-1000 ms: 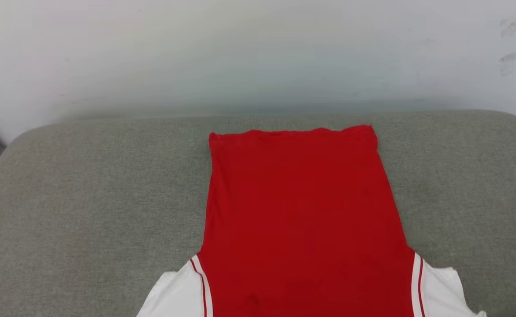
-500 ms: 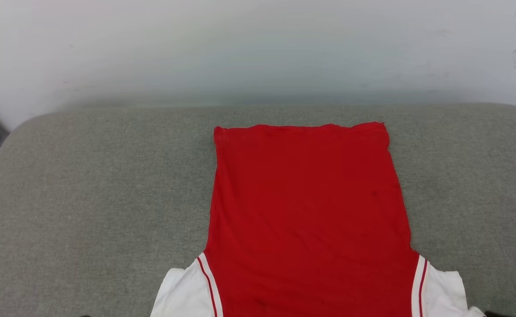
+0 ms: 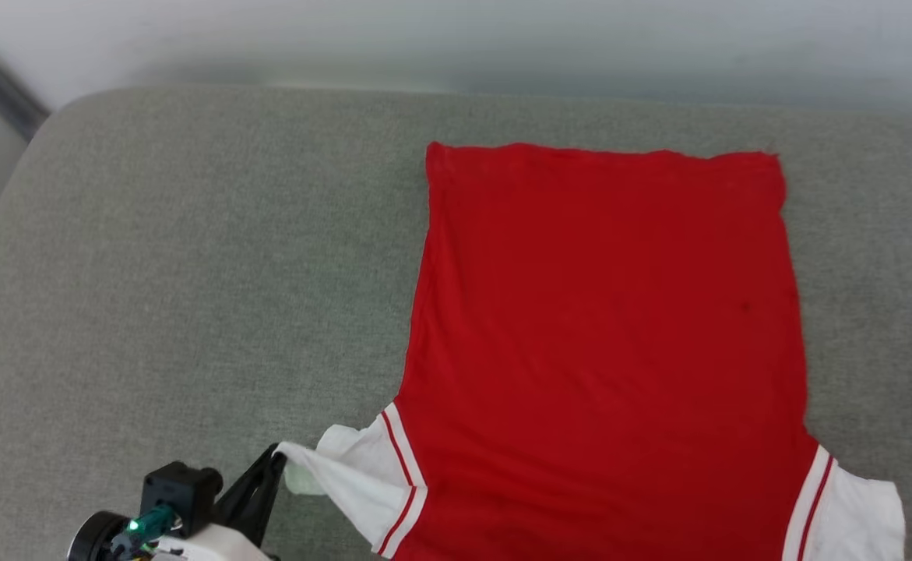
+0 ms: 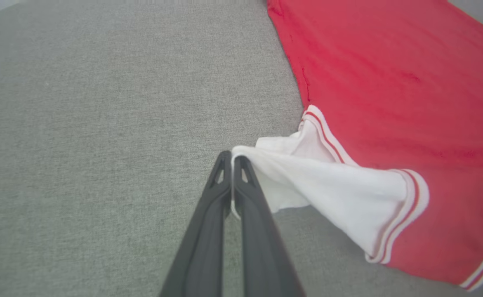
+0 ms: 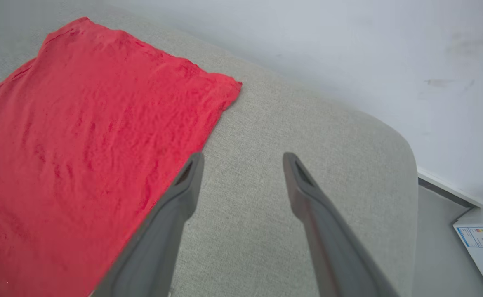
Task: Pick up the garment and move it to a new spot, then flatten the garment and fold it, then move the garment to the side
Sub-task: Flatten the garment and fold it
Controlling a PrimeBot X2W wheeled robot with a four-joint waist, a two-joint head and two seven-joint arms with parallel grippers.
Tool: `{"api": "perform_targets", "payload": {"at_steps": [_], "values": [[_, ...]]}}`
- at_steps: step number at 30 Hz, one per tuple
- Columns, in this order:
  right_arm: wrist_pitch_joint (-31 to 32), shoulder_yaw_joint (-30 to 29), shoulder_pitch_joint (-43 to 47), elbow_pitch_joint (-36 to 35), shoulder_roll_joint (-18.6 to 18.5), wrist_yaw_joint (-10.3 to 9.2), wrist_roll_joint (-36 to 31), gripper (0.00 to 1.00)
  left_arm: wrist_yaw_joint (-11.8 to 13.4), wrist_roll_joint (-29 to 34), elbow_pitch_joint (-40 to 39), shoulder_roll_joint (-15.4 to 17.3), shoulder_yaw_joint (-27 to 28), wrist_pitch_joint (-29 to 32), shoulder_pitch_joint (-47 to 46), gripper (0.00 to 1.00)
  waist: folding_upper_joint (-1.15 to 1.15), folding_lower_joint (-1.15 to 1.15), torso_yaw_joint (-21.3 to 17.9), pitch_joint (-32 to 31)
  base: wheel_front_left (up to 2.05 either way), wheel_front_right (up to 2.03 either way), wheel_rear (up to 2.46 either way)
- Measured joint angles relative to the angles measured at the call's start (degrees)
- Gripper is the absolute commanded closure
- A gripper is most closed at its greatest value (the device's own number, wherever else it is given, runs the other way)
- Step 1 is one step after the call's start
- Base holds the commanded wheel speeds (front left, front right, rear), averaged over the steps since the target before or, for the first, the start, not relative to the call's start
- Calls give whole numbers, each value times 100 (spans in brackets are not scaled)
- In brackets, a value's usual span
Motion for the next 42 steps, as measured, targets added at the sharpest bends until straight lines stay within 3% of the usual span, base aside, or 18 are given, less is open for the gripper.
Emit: {"api": "perform_targets", "payload": {"at_steps": [7,15,24,29,30,37,42], "values": [[2074,68,-1683,170,104,0,80,0,-75,408,-59,-363,99,-10,-506,100,0,0,332,788,0,0,0],[3794,356,-3454,1247,904,0,-680,0,-233,635,-88,-772,254,-18,-801,100,0,1,746,1586,0,0,0],[4272,209,-4266,2107,1731,0,-1618,0,-378,1000,-94,-1015,382,-25,-1100,100,0,1,1122,2308,0,0,0],[4146,124,-3950,2235,1638,0,-1679,0,-458,1174,-57,-1213,488,-41,-1126,100,0,-1,1323,2636,0,0,0],[4117,110,-3924,2236,1621,0,-1663,100,-469,1190,-35,-1232,494,-42,-1126,100,0,-1,1328,2636,0,0,0],[3810,223,-3758,2227,1701,0,-1599,100,-572,1228,214,-1273,547,-42,-1101,100,0,0,1245,2320,0,0,0],[3554,671,-3698,1897,1552,1,-1454,100,-550,1178,332,-1173,645,-35,-834,100,0,0,1104,1911,0,0,0]]}}
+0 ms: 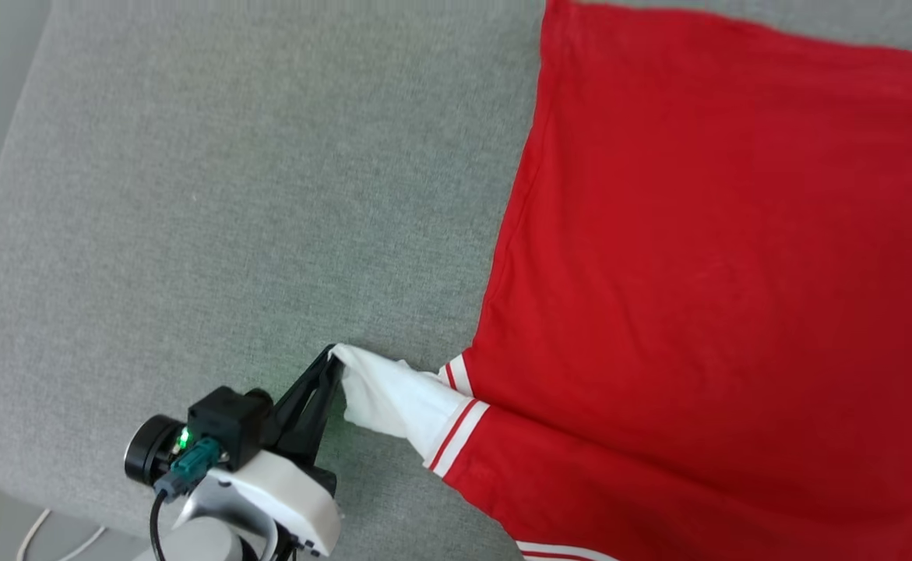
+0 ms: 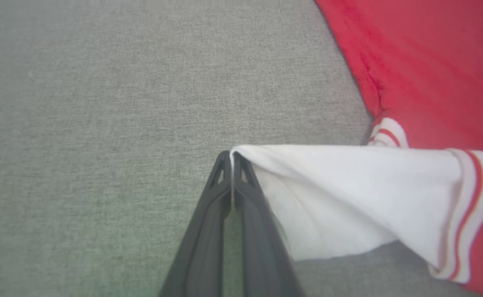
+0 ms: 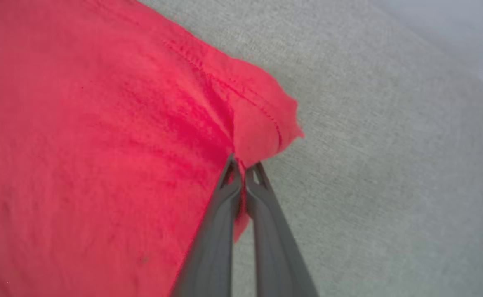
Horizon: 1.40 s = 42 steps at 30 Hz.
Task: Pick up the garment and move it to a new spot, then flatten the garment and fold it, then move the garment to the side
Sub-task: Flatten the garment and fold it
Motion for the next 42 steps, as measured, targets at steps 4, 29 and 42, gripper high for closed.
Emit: {"api": "perform_targets", "payload": {"at_steps": [4,29,42], "values": [[-194,285,259,-320,-287,-1,328,100,33,-78,16,77,71,1,239,100,0,0,-141,-400,0,0,0],[-1794,104,5660,-1369,-1384,-1,1763,100,241,-431,45,485,310,3,1218,100,0,-1,-1301,-1679,0,0,0],[-2092,-896,5142,-2042,-1379,-1,1641,0,175,-341,92,441,343,3,1198,100,0,-1,-1286,-1620,0,0,0]]}}
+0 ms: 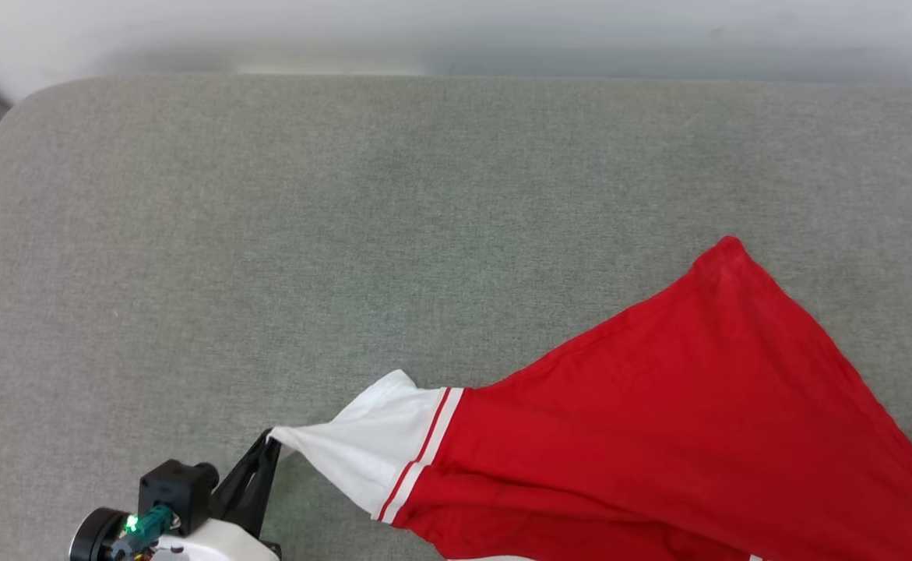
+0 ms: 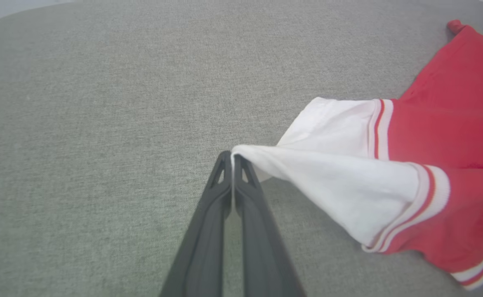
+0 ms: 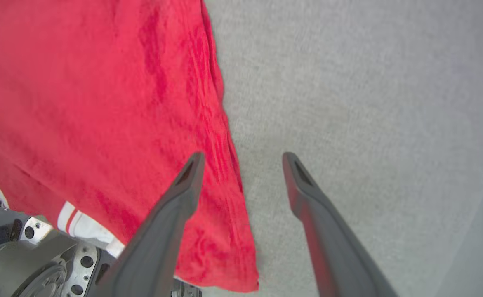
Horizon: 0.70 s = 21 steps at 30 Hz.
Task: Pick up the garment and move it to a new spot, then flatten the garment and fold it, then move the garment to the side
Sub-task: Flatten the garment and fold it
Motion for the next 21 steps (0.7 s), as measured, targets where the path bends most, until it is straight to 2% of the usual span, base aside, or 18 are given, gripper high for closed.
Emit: {"api": "perform_targets", "payload": {"at_steps": [5,9,12,15,21], "values": [[282,-193,-955,-428,-200,1,-48,0,-22,108,-73,-36,-46,29,-215,100,0,0,125,167,0,0,0],[787,197,-1950,-486,-215,1,-226,0,-70,216,-108,-116,-99,59,-459,100,0,0,271,380,0,0,0],[1224,684,-2711,-366,0,0,-448,0,-102,292,-103,-197,-136,76,-626,100,0,0,389,568,0,0,0],[1623,1200,-3462,-90,388,0,-712,0,-147,369,-94,-298,-167,75,-793,100,0,1,510,772,0,0,0],[2056,1905,-4541,877,1067,0,-1246,0,-231,495,-51,-488,-236,74,-1092,100,0,1,742,1203,0,0,0]]}}
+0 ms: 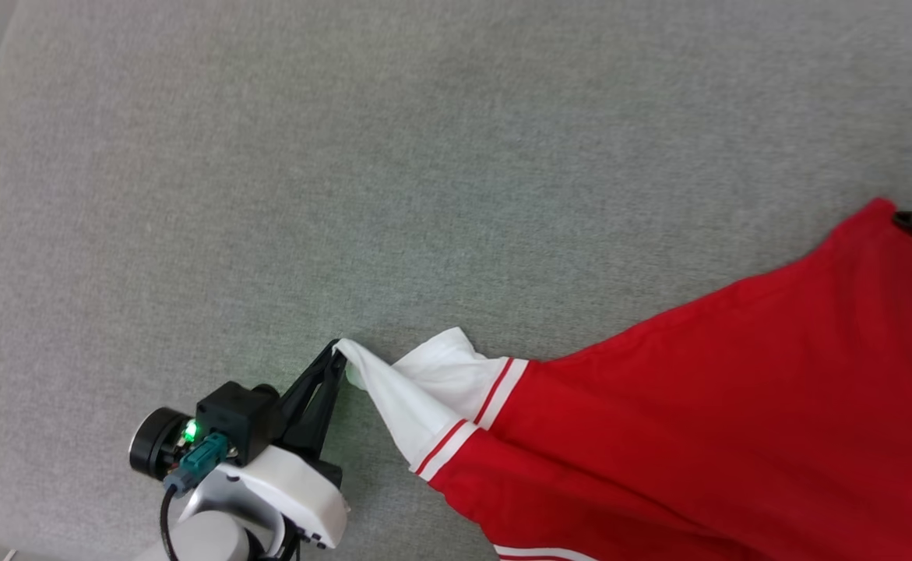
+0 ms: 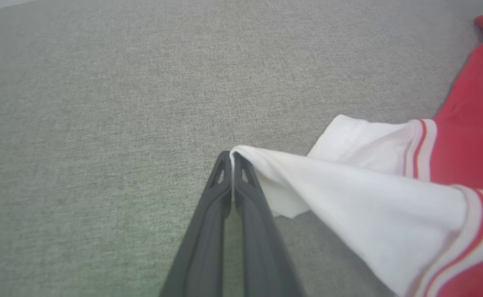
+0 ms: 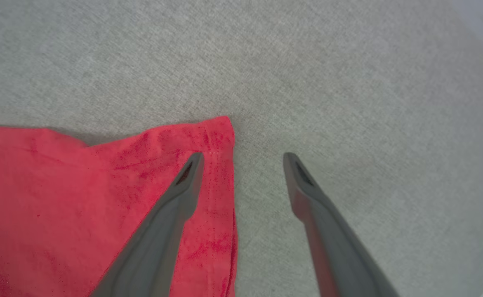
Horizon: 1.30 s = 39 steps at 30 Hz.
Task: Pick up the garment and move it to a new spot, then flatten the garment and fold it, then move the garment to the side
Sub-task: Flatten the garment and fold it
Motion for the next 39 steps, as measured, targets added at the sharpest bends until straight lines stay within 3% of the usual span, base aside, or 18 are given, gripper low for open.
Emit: {"api": "perform_targets", "payload": {"at_steps": [4,9,10,11,19,26,33,39], "values": [[-5,454,-205,602,257,0,-121,0,-32,74,41,-151,-24,-8,-158,100,0,0,196,285,0,0,0],[-143,730,-211,809,126,-2,13,0,-64,107,115,-221,-25,-33,-201,100,0,0,284,409,0,0,0],[-192,758,-218,838,116,-2,69,65,-65,107,132,-232,-20,-33,-214,100,0,0,276,403,0,0,0],[-281,795,-227,857,115,-2,92,100,-65,107,153,-232,-11,-34,-214,100,0,0,261,390,0,0,0],[-1245,1104,-404,979,325,-1,297,100,-70,169,222,-102,80,-49,-209,100,0,0,91,-18,0,0,0],[-2206,1419,-621,675,164,0,454,100,-24,299,93,159,227,-38,-364,100,0,0,-129,-643,0,0,0],[-3136,1358,-851,411,-57,1,436,100,25,469,-255,398,503,252,-1182,100,0,0,-489,-1017,0,0,0],[-3638,1004,-1373,413,54,0,148,100,-164,624,-335,490,802,536,-2385,100,0,0,-703,-908,0,0,0]]}}
